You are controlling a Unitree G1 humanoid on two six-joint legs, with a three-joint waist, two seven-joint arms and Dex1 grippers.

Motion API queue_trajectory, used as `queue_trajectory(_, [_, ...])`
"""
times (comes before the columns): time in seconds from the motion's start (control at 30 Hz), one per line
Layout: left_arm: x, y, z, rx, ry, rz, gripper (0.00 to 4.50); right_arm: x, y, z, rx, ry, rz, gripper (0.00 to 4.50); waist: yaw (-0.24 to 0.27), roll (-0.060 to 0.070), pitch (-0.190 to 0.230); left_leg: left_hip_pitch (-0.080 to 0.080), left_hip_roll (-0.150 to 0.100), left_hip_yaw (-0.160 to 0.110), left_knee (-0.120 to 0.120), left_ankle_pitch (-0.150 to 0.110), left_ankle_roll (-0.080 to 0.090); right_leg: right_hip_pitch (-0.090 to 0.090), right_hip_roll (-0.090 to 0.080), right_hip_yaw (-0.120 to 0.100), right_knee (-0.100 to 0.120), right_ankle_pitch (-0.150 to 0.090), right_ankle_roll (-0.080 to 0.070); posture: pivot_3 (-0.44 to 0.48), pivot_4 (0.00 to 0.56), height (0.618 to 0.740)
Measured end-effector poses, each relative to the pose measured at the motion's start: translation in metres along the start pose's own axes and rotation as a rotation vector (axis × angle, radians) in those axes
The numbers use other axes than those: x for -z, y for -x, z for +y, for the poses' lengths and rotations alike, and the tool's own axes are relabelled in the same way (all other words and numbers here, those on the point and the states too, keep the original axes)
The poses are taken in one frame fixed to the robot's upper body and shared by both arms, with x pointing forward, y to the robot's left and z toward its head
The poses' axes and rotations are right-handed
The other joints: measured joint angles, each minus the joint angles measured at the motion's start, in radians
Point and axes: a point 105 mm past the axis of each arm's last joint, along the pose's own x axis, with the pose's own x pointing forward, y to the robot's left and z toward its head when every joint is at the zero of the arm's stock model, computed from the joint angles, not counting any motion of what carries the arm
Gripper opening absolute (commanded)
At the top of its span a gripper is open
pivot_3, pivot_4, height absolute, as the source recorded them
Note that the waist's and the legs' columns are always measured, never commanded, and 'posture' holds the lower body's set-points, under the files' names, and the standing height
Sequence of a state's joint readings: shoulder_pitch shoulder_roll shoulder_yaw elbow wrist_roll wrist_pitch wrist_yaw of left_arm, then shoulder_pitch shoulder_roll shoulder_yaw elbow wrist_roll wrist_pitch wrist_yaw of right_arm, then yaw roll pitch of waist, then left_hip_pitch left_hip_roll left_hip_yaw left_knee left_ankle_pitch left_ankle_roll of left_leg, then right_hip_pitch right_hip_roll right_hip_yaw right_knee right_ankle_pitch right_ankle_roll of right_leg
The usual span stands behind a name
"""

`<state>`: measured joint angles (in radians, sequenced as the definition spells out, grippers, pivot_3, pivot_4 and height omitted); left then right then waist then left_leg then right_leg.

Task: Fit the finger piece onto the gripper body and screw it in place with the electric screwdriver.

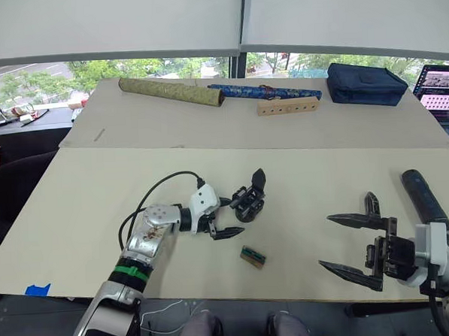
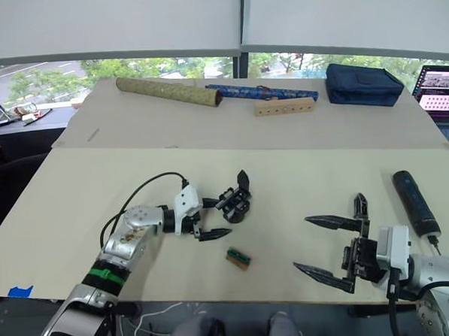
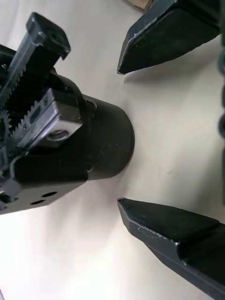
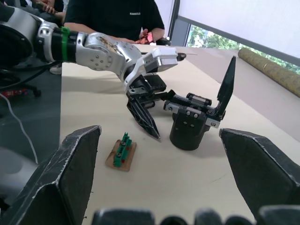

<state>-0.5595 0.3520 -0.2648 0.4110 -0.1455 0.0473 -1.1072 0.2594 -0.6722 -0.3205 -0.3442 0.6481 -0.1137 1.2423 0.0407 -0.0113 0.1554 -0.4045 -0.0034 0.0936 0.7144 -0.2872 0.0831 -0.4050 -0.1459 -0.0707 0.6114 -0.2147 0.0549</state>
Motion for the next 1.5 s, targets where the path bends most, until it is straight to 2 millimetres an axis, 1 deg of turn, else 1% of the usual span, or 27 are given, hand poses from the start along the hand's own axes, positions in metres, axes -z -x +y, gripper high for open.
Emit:
queue_trajectory(0.23, [-0.007,-0.024,0.003,0.067,-0.041,-0.033,4.47,0.005,0.0,0.006,0.006,-0.032,0.007,4.5,-0.001,0.0,0.0,-0.001,0.0,0.001,0.001,-0.001,0.001,0.0,0.0,0.0,0.0,0.0,0.0,0.0,0.15,0.734])
queue_trajectory(0.37, [-0.007,-0.03,0.003,0.094,-0.047,-0.04,4.47,0.006,0.0,0.009,0.015,-0.042,0.01,4.5,-0.002,0.0,0.0,0.0,0.0,0.001,0.001,-0.001,0.002,0.0,0.0,0.0,0.0,0.0,0.0,0.0,0.15,0.734])
queue_trajectory(0.47, [-0.007,-0.03,0.003,0.109,-0.051,-0.048,3.7,0.009,0.002,0.014,0.02,-0.065,0.018,4.5,-0.001,0.0,0.0,0.0,0.0,0.001,0.001,-0.001,0.002,0.0,0.0,0.0,0.0,0.0,0.001,0.0,0.15,0.734])
queue_trajectory(0.57, [-0.006,-0.027,0.006,0.093,-0.048,-0.058,2.35,0.009,0.003,0.016,0.019,-0.07,0.021,4.5,-0.003,0.0,0.0,0.0,0.0,0.0,0.001,-0.001,0.002,0.0,0.0,0.0,0.0,0.0,0.001,0.0,0.15,0.734])
queue_trajectory(0.67, [-0.006,-0.023,0.006,0.067,-0.023,-0.079,2.36,0.009,0.003,0.016,0.02,-0.069,0.022,4.5,-0.007,0.0,0.0,0.0,0.0,0.0,0.001,-0.001,0.002,0.0,0.0,0.0,0.001,0.0,0.001,0.0,0.15,0.734])
queue_trajectory(0.77, [-0.007,-0.02,0.001,0.003,0.028,-0.113,2.36,0.009,0.003,0.015,0.019,-0.063,0.019,4.5,-0.013,0.0,0.0,0.0,0.001,0.0,0.0,-0.001,0.002,-0.001,0.0,0.0,0.0,0.0,0.001,0.0,0.15,0.734])
queue_trajectory(0.9, [-0.011,-0.023,-0.014,-0.112,0.128,-0.155,2.36,0.008,0.002,0.013,0.014,-0.057,0.016,4.5,-0.012,0.0,0.0,-0.002,0.0,0.0,0.001,-0.001,0.002,0.0,0.0,0.0,0.0,0.0,0.001,0.0,0.15,0.734])
queue_trajectory(0.97, [-0.014,-0.024,-0.018,-0.154,0.155,-0.156,2.36,0.01,0.001,0.014,0.009,-0.06,0.018,4.5,-0.006,0.0,0.0,-0.002,0.0,0.0,0.001,-0.001,0.002,0.0,0.0,0.0,0.0,0.0,0.001,0.0,0.15,0.734])
queue_trajectory(1.07, [-0.023,-0.026,-0.017,-0.265,0.166,-0.175,2.36,0.011,0.0,0.014,-0.001,-0.063,0.017,4.5,-0.002,0.0,0.0,-0.001,0.0,-0.001,0.001,-0.001,0.002,0.0,-0.001,0.001,0.0,0.0,0.001,0.0,0.15,0.734])
queue_trajectory(1.13, [-0.025,-0.028,-0.019,-0.3,0.163,-0.172,2.36,0.011,-0.001,0.013,-0.005,-0.061,0.014,4.5,-0.001,0.0,0.0,0.0,0.0,-0.001,0.001,-0.001,0.001,0.0,-0.001,0.001,0.0,0.0,0.001,0.0,0.15,0.734])
queue_trajectory(1.3, [-0.019,-0.032,-0.017,-0.381,0.174,-0.12,2.36,0.011,-0.002,0.01,-0.012,-0.053,0.008,4.5,-0.001,0.0,0.0,-0.001,0.0,-0.001,0.001,-0.001,0.001,0.0,0.0,0.001,0.0,0.0,0.001,0.0,0.15,0.734])
queue_trajectory(1.5, [-0.017,-0.033,-0.017,-0.405,0.173,-0.109,2.36,0.012,-0.001,0.011,-0.018,-0.059,0.011,4.5,0.0,0.0,0.0,-0.001,0.0,-0.001,0.001,-0.001,0.001,0.0,-0.001,0.001,0.0,0.0,0.001,0.0,0.15,0.734])
